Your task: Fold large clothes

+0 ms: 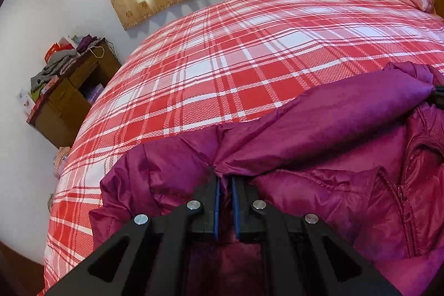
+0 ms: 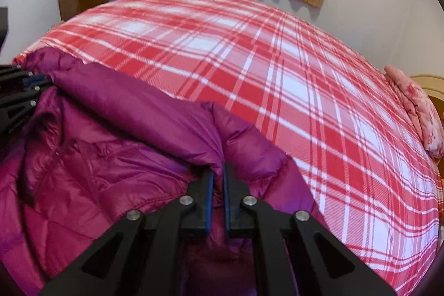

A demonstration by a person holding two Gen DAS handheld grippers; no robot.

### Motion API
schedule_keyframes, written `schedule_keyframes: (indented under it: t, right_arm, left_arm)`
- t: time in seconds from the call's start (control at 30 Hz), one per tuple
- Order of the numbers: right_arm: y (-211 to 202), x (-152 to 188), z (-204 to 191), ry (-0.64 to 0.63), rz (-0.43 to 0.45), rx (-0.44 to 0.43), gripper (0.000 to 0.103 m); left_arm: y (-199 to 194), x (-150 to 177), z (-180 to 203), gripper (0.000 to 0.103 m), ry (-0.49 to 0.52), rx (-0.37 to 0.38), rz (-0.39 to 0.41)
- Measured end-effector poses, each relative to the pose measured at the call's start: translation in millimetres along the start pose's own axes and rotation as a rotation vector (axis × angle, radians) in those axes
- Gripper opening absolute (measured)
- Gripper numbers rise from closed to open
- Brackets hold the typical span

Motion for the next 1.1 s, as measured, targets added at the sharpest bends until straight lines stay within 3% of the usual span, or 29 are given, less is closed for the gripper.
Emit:
schedule_keyframes:
  t: [0.17,0.23,0.27,0.33,0.4,0.5,0.67,0.77,0.87,0.93,1.1]
  right_arm:
    - [-2.7,1.6,-0.3,-0.010,-0.006,0.001,0.009]
    - [-12.3,3.3,1.9,-0.024,-0.013,-0.002,0.012]
    - [-18.3,4.2,2.9,-0.032,-0.013,-0.004,0.022]
    - [-33.4,7.1,6.8,-0.055,-0.017,0.006,0.035]
    - [-50.1,8.0,10.6,-0.070,0.000,0.010,0.038]
    - [-69.5,-0.4,16.9,-0.060,0.037,0.028,0.038]
    - [-75.2,-48.9,17.8,0.184,0.151,-0.052,0.039]
    - [-50.7,-58.7,6.8,0.315,0.160,-0.128,0.040]
    - [-18.0,-47.7,-16.1,0.284,0.120,-0.128,0.040]
    - [-3.2,-32.7,-23.2,0.277,0.088,-0.136,0.039]
    - [7.5,-21.5,-22.2,0.282,0.087,-0.143,0.038]
  left_arm:
    - [-23.2,-8.6,-9.3,0.012,-0.009,-0.004,-0.002]
    - [-42.1,-12.3,-16.3,0.025,-0.026,0.008,0.013]
    - [-54.2,-14.3,-21.4,0.031,-0.025,0.002,0.034]
    - [-78.7,-20.1,-34.3,0.080,-0.038,-0.013,0.103]
    - [-97.5,-26.3,-50.1,0.098,-0.071,-0.055,0.176]
    - [-105.9,-46.0,-64.1,0.098,-0.136,-0.061,0.236]
    - [-66.4,-78.5,-52.2,0.098,-0.251,-0.050,0.149]
    - [-25.4,-65.5,-24.0,0.098,-0.232,-0.016,0.019]
    - [2.5,-42.1,-9.6,0.098,-0.208,-0.033,-0.042]
    - [17.7,-26.7,-4.6,0.098,-0.228,0.006,-0.087]
    - [22.5,-22.3,-2.0,0.098,-0.233,0.009,-0.079]
Point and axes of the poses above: each gripper's, at about its wrist camera, not at the fingertips, and y roughly the way its jaws point, z to its right, x to its underside, the point moved 8 cm from there along y, roughly the way its jaws point, and after that the axes turned 4 degrees about -x, right-handed, at the moved point
